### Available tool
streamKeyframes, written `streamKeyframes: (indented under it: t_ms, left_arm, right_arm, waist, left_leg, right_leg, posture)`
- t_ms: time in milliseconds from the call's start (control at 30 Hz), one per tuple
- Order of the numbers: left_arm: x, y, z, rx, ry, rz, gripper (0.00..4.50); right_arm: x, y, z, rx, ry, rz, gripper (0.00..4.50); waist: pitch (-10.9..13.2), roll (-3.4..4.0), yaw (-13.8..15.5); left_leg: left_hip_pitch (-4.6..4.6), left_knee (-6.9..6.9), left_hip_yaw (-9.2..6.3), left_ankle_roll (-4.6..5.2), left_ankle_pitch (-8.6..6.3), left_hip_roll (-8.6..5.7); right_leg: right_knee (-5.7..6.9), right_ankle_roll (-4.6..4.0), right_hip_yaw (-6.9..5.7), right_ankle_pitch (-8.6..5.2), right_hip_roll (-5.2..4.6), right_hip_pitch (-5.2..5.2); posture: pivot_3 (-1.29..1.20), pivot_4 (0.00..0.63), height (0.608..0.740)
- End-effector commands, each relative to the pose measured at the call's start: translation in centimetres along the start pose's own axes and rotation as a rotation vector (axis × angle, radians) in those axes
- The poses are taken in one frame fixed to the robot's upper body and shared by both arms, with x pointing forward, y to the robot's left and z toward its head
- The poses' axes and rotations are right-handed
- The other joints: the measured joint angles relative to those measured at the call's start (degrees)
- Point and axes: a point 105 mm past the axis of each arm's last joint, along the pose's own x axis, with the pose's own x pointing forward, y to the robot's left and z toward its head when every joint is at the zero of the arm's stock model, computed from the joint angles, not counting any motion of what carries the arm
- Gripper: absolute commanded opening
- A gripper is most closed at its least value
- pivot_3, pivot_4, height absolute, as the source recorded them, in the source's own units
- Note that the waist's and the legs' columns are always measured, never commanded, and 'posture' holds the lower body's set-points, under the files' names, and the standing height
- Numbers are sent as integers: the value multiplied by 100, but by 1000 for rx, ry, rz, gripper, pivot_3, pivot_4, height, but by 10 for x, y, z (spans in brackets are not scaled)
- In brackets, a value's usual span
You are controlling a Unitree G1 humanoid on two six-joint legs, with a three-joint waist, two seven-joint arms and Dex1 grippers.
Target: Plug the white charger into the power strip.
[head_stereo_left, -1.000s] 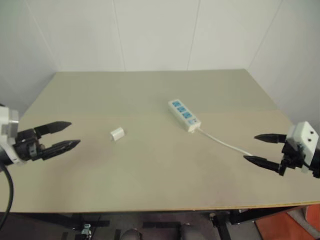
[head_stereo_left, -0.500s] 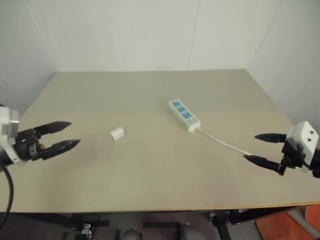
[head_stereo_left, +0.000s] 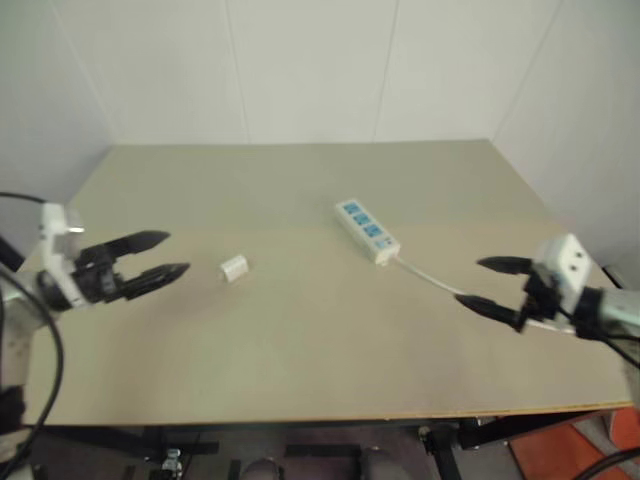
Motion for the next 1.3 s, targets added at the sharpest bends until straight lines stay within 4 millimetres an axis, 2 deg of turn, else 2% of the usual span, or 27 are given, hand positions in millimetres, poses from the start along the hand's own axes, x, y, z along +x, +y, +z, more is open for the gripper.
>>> streamKeyframes:
  t_ms: [33,167,267,533,933,1167,1300]
  left_arm:
    - [12,5,9,51,-23,-1,4500]
    - [36,1,9,58,-68,-52,4500]
    - [54,-3,5,67,-76,-79,4500]
    - [87,-21,5,26,-169,-137,4500]
    - [115,-43,10,18,-192,-233,4500]
    - [121,-50,3,3,-180,-261,4500]
    - [122,-52,4,-7,-192,-267,4500]
  right_arm:
    - [21,-12,3,-53,-52,-63,4451]
    - [58,-24,-5,13,-96,-147,4451]
    - [79,-24,-9,22,-114,-171,4451]
    - [121,-33,-9,92,-201,-371,4451]
    - [147,-28,-19,153,-179,-415,4451]
    - [155,-19,-25,175,-165,-372,4451]
    - [157,-16,-21,201,-203,-341,4451]
  waist:
    - [0,1,-5]
    - [-1,2,0]
    - [-1,2,2]
    - [-1,3,-22]
    - [-2,3,-141]
    - [-2,4,-202]
    - [-2,4,-244]
  left_leg:
    - [-1,-1,0,0,0,1]
    - [-25,1,0,-1,1,-1]
    - [-29,2,1,-13,8,-6]
    - [-27,2,-1,-16,10,-5]
    - [-25,1,-5,-21,13,-6]
    - [-20,1,-6,-20,13,-4]
    - [-18,1,-9,-21,13,-4]
  right_leg:
    - [-1,0,0,0,1,-2]
    - [6,-1,0,0,-2,-27]
    - [4,-1,0,2,-8,-26]
    - [9,-1,0,3,-7,-28]
    - [46,-2,1,4,-8,-27]
    - [50,-2,2,4,-5,-26]
    - [51,-1,3,3,-5,-24]
  posture:
    - [0,150,740]
    - [0,150,740]
    - [0,150,740]
    - [0,150,740]
    - [0,150,740]
    - [0,150,740]
    - [0,150,740]
